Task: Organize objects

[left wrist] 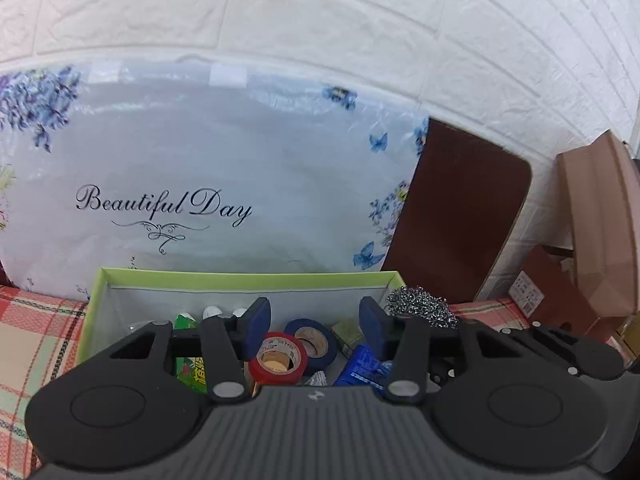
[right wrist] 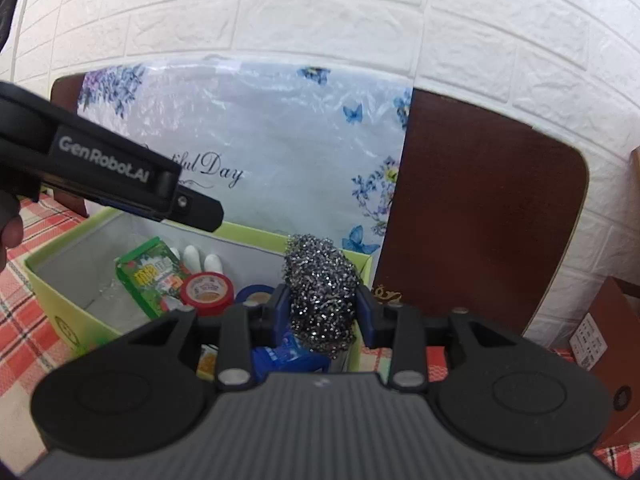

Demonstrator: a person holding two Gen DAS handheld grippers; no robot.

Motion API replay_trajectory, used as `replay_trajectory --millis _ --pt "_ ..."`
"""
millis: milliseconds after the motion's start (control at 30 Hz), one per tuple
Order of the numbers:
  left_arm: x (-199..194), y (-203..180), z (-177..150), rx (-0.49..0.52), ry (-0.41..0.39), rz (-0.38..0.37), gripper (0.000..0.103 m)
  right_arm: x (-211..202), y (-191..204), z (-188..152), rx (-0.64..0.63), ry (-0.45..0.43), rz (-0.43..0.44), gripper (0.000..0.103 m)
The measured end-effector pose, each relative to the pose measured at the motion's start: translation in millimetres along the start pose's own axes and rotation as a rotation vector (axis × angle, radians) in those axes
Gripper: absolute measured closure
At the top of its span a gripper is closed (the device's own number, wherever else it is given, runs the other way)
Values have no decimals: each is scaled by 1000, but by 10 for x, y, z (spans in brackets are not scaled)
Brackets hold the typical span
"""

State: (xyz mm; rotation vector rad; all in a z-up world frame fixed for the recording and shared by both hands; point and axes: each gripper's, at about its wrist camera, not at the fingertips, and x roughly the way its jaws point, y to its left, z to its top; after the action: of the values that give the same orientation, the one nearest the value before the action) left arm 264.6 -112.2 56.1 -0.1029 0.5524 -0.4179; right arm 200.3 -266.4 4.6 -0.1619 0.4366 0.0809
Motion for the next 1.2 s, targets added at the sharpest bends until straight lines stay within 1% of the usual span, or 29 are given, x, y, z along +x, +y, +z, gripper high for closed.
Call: replay_trajectory --millis 100,167,200,233,267,300,367,433,500,533,600,633,667,733,833,933,1000,1033,1067,1200 --pt "34 56 -7 -8 -8 10 51 126 -40 -4 22 6 10 69" --pt "-16 101 -16 -22 -20 -5 44 199 -57 7 35 0 30 68" --pt "-48 112 -22 -21 -19 -8 43 228 -52 6 33 -5 43 67" --pt "-86 112 -26 -10 -13 -9 41 251 -42 -2 28 -4 53 59" --pt "-139 115 -42 4 -11 -10 40 262 -22 -7 18 2 48 48" --pt "-211 119 -71 22 -12 -10 39 232 -3 -26 9 -5 38 45" --pt "-354 131 -146 53 -9 -3 31 97 23 -81 -1 -28 40 42" --pt "-506 156 -268 72 -11 -10 28 -77 36 -150 11 -50 33 37" --pt "-621 166 -419 94 7 -23 27 -254 37 -226 31 -62 28 35" --pt "-657 158 -498 104 19 -25 27 -334 36 -268 44 -65 27 34" --pt "-687 127 -657 138 37 -24 22 -515 40 -354 74 -66 28 33" --pt "-681 106 -734 158 43 -15 17 -606 44 -395 85 -68 31 32" --pt "-660 88 -799 176 49 -7 17 -684 49 -427 93 -70 33 31" --pt "-585 62 -890 197 83 10 17 -831 64 -493 113 -69 37 28" --pt "-444 63 -965 197 152 -21 17 -985 81 -602 138 -51 43 27" --pt "-355 59 -1028 202 181 -17 17 -1083 83 -705 162 -30 48 27" --pt "-307 96 -1043 174 205 -27 22 -1107 84 -759 168 -18 53 27" --pt "-288 122 -1045 153 219 -41 36 -1107 85 -775 170 -12 53 27" --pt "-278 144 -1044 135 231 -48 34 -1108 88 -793 175 -5 52 27" --pt "-373 146 -1029 124 221 -43 36 -1118 77 -824 196 -5 58 27"
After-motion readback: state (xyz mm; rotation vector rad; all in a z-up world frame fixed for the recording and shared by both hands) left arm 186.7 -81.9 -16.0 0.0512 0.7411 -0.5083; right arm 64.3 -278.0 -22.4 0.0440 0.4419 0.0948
